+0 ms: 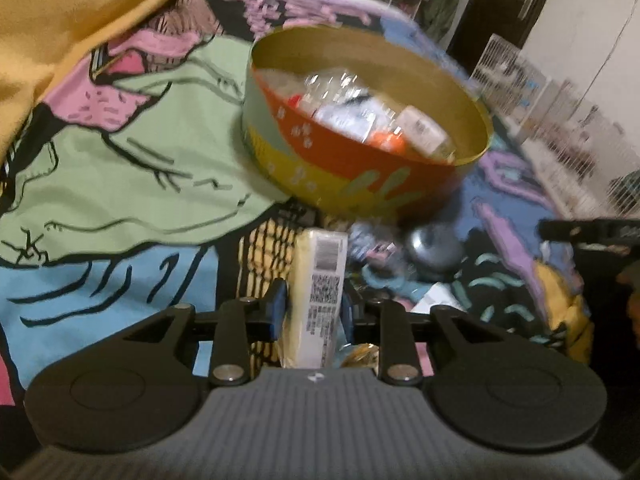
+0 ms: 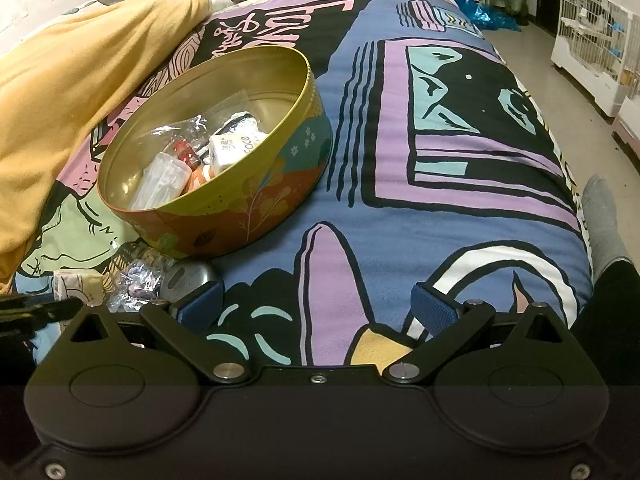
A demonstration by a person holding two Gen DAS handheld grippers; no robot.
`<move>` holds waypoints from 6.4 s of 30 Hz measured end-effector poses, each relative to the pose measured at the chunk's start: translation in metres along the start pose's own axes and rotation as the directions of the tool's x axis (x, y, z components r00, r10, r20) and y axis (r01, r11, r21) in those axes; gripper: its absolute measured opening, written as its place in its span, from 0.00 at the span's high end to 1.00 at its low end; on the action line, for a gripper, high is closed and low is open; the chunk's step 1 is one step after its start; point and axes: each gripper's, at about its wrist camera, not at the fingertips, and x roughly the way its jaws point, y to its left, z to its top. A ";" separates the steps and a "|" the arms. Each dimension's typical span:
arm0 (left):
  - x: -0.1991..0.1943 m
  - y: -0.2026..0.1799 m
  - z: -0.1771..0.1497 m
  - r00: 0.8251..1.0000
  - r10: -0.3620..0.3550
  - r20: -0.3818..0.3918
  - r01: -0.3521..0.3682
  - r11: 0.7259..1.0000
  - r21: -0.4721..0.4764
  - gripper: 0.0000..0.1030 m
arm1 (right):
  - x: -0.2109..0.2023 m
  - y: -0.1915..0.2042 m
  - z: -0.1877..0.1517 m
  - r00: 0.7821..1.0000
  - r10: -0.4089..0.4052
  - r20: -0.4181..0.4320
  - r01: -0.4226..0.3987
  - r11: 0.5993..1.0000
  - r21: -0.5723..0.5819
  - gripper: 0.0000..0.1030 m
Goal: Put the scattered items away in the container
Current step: 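Carry the soap bar over the tin and open the left gripper, then lower the right gripper onto the grey round case while the left gripper returns to the items, then close the right gripper on the grey case and lift it, then carry the grey case over the tin and open the right gripper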
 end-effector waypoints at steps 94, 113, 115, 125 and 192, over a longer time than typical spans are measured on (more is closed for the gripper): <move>-0.011 -0.050 0.124 0.968 0.088 0.235 -0.117 0.987 0.113 0.00 | 0.002 0.021 -0.010 1.000 0.024 -0.002 -0.025 0.996 -0.085 0.02; -0.012 0.003 0.018 0.993 0.032 0.113 -0.036 0.999 0.031 0.00 | 0.000 0.032 -0.007 0.999 -0.014 -0.032 0.010 0.995 -0.100 0.02; -0.013 0.003 0.012 0.993 0.022 0.112 -0.028 0.998 0.058 0.00 | 0.000 0.035 -0.006 0.999 -0.008 -0.032 0.005 0.994 -0.109 0.02; -0.011 0.013 0.003 0.994 0.008 0.111 -0.008 1.000 0.002 0.00 | 0.008 0.062 0.004 0.999 0.005 -0.034 -0.012 0.979 -0.205 0.03; 0.003 -0.005 -0.015 0.991 -0.132 -0.017 0.131 0.991 -0.029 0.00 | -0.017 0.085 0.056 0.995 -0.085 -0.049 0.071 0.970 -0.231 0.43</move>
